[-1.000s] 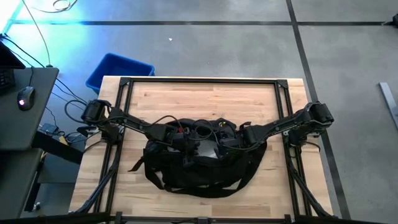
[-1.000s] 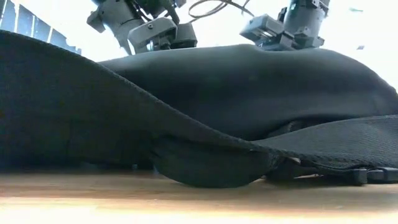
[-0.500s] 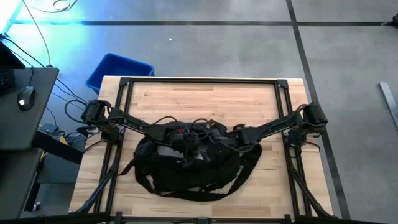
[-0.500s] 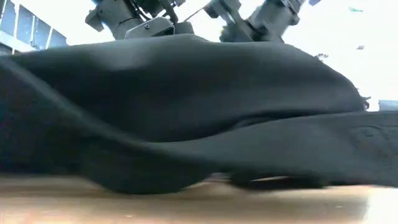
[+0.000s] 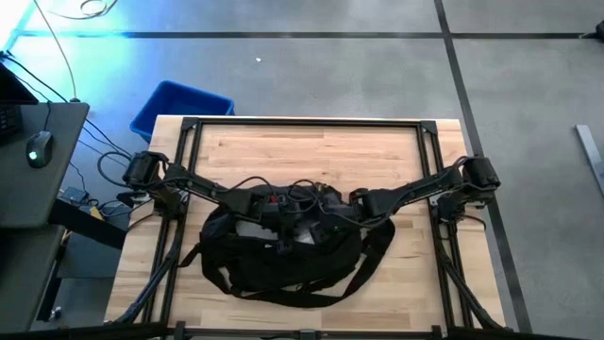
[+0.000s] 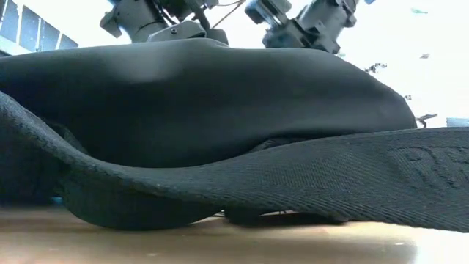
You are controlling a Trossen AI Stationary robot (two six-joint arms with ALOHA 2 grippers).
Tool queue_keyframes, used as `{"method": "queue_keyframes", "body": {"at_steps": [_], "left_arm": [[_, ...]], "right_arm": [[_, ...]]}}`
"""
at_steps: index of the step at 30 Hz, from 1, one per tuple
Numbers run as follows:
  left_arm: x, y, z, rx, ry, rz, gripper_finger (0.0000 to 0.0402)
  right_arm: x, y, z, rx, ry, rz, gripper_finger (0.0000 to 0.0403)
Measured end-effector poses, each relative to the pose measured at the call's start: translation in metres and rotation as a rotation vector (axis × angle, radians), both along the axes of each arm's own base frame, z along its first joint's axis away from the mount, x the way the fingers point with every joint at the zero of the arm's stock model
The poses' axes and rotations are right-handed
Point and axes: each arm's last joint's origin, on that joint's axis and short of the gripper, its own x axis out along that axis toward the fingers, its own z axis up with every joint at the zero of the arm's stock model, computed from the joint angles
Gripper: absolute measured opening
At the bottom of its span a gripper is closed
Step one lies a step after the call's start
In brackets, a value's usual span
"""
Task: Unpack backpack
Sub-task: Remove the phone from the black backpack
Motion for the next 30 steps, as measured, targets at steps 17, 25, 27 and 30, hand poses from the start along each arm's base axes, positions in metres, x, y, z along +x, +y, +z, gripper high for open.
{"method": "queue_keyframes", "body": {"at_steps": [17, 25, 27, 30], "left_arm": [[-0.1, -0.041, 0.039, 0.089, 0.318, -0.122, 0.004], [-0.125, -0.055, -0.022, 0.132, 0.162, -0.019, 0.0006], [-0.12, -0.052, -0.029, 0.081, 0.082, 0.004, 0.0002], [-0.109, -0.045, -0.034, 0.05, 0.011, 0.029, 0.0001]], "right_arm": [[0.009, 0.004, -0.024, 0.03, 0.064, 0.041, 0.0084], [0.013, 0.005, -0.024, 0.033, 0.019, 0.037, 0.0082], [0.012, 0.005, -0.026, 0.03, 0.032, 0.039, 0.0082], [0.013, 0.004, -0.027, 0.033, 0.034, 0.039, 0.0082]]}}
